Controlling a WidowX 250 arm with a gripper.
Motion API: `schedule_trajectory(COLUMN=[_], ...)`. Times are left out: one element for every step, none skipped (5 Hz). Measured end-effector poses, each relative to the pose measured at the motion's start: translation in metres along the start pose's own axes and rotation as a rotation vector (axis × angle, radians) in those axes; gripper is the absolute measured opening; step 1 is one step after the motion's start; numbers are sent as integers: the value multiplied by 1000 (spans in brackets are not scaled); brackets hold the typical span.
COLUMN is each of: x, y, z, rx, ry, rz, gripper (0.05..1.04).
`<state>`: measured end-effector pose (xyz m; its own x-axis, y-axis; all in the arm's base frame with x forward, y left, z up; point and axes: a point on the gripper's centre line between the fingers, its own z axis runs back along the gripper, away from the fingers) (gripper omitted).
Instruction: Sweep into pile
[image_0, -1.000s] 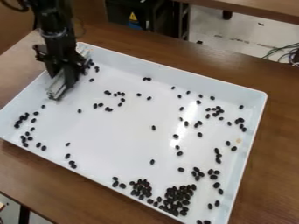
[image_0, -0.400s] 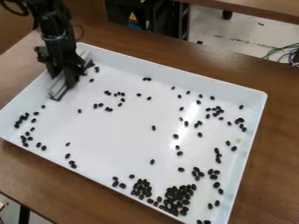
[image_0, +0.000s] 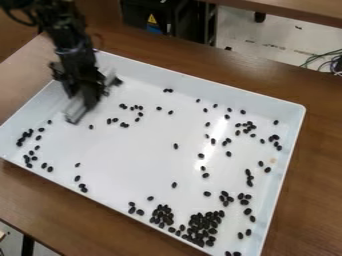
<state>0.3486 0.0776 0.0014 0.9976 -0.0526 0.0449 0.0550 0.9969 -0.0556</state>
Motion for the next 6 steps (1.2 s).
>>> schedule_trajectory(x=[5, 8, 11, 12, 8, 3], y=[-63, -100, -142, -190, -234, -244], z=[-4, -10, -13, -16, -16, -11], rx=[-53, -62, -61, -70, -77, -85], ry=[41, 63, 38, 32, 37, 40], rz=[-118, -198, -262, -315, -358, -362], gripper=[360, 360, 359, 360, 360, 360])
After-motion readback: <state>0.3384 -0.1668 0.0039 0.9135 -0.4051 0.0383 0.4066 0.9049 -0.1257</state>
